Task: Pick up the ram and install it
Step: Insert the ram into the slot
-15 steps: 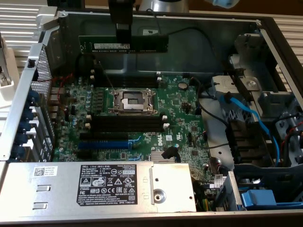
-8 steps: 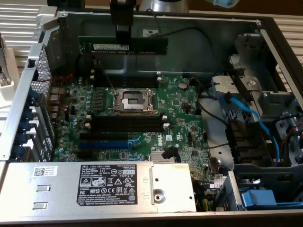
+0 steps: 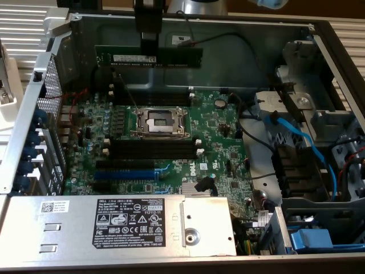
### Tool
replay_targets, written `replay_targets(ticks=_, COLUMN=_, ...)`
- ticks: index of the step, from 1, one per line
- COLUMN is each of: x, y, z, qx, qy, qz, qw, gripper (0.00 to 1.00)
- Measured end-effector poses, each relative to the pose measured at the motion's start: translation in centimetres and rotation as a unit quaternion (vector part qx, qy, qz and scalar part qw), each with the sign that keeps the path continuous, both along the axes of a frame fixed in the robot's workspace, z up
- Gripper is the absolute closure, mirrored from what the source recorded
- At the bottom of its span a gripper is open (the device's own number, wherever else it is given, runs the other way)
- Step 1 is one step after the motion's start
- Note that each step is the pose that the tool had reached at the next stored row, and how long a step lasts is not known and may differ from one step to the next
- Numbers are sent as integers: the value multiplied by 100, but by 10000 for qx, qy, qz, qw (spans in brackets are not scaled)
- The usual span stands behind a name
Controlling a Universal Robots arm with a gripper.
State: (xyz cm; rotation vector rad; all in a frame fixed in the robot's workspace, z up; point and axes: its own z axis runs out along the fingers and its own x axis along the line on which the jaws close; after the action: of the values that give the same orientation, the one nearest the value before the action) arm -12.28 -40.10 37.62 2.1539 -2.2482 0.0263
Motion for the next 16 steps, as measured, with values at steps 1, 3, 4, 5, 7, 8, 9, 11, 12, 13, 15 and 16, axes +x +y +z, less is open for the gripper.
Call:
replay_targets(ticks=1, x=0, y=0, z=-7, qx=0, qy=31, qz=-4, qw=10000, gripper=88)
replay_targets(ticks=3, x=2, y=0, z=-19, qx=0, qy=111, qz=-10, qw=9999, gripper=88)
replay_targets(ticks=4, x=3, y=0, z=-25, qx=0, qy=149, qz=-13, qw=9999, gripper=88)
replay_targets(ticks=5, x=3, y=-1, z=-31, qx=0, qy=181, qz=-16, qw=9998, gripper=88)
replay_targets(ticks=7, x=8, y=-1, z=-47, qx=0, qy=236, qz=-20, qw=9997, gripper=88)
replay_targets(ticks=8, x=14, y=-1, z=-56, qx=0, qy=254, qz=-22, qw=9997, gripper=88)
replay_targets(ticks=9, x=22, y=-1, z=-64, qx=0, qy=262, qz=-23, qw=9997, gripper=88)
replay_targets(ticks=11, x=46, y=-2, z=-76, qx=0, qy=269, qz=-24, qw=9996, gripper=88)
replay_targets(ticks=12, x=61, y=-2, z=-80, qx=0, qy=271, qz=-25, qw=9996, gripper=88)
replay_targets(ticks=13, x=74, y=-2, z=-84, qx=0, qy=273, qz=-25, qw=9996, gripper=88)
replay_targets(ticks=15, x=87, y=-2, z=-99, qx=0, qy=278, qz=-26, qw=9996, gripper=88)
replay_targets(ticks=16, x=88, y=-1, z=-107, qx=0, qy=282, qz=-28, qw=9996, gripper=88)
